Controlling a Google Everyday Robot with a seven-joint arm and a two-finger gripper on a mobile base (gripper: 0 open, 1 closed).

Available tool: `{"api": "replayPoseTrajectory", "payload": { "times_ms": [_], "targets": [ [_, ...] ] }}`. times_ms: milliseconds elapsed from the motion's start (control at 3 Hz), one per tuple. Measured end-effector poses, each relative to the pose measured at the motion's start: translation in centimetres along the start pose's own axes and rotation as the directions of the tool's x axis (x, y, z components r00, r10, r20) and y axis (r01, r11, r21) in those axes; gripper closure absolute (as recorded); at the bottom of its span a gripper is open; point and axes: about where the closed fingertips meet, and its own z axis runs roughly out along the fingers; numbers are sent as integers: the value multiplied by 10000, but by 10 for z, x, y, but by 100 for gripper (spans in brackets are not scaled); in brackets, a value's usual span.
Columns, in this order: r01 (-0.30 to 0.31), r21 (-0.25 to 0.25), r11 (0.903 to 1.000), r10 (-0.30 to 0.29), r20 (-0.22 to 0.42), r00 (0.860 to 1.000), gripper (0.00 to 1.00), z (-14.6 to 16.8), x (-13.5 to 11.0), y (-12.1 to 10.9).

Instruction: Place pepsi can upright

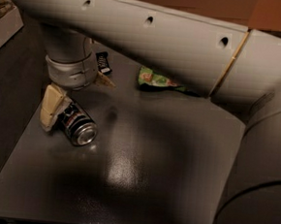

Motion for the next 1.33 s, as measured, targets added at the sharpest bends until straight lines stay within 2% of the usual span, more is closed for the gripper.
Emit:
{"api": "replayPoseTrajectory", "payload": {
  "times_ms": [333, 1000, 1333],
  "targets": [
    [-52, -71, 10000, 50, -290, 9996, 18, 13, 6, 2],
    [450, -130, 9989, -453, -183, 9988, 64, 14, 3, 9],
    [1115, -156, 9936, -1103, 660, 9917, 87, -3, 2, 5]
  ]
}}
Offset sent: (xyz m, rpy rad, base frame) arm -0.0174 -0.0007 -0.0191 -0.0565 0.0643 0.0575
